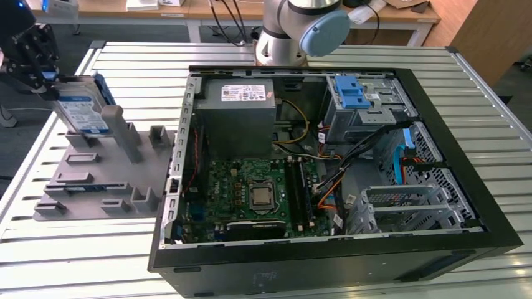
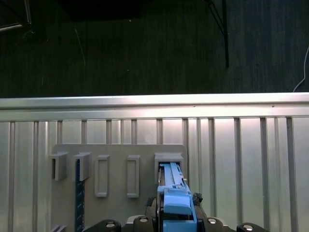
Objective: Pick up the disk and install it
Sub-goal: 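Pick up the disk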
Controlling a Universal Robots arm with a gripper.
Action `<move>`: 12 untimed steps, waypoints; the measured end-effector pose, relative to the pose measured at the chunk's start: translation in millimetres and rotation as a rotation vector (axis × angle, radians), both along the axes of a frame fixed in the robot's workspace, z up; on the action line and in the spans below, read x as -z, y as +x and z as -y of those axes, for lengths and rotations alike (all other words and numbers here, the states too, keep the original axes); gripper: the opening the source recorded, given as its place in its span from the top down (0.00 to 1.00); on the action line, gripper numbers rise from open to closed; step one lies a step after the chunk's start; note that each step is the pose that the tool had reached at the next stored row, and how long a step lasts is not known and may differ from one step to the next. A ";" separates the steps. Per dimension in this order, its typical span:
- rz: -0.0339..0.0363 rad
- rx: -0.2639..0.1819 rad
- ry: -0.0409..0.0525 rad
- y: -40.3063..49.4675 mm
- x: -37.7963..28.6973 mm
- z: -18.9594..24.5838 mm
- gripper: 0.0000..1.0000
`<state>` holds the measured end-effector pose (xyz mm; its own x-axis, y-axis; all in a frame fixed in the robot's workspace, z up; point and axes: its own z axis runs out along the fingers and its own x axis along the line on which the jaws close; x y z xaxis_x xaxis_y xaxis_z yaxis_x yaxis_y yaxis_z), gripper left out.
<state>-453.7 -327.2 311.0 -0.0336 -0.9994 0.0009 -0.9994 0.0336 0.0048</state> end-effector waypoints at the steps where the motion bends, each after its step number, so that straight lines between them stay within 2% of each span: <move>1: -0.0001 0.000 0.0000 0.0 -0.8 0.0 0.64; 12: 0.0000 0.000 0.0000 0.0 -8.4 0.0 0.64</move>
<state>-453.7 -327.2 319.4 -0.0336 -0.9994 0.0009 -0.9994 0.0336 0.0048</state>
